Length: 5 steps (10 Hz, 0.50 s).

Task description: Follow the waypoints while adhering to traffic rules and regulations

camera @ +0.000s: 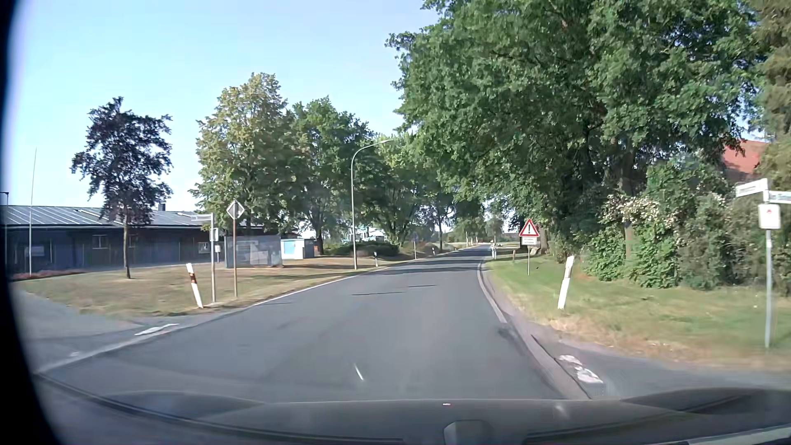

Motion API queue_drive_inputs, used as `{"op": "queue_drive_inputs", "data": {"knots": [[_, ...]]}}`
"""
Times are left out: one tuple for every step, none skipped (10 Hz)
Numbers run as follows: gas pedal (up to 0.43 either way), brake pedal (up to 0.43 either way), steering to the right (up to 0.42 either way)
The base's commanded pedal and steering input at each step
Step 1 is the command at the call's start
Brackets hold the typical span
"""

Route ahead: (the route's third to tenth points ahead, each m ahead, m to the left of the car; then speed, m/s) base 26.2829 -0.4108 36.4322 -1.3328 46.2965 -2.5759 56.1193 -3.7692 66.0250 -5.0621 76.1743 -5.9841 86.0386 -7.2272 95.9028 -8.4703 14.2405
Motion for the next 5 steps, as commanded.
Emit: {"op": "queue_drive_inputs", "data": {"knots": [[0.197,0.006,0.023],[0.197,0.006,0.023],[0.197,0.006,0.022],[0.197,0.006,0.022],[0.197,0.006,0.023]]}}
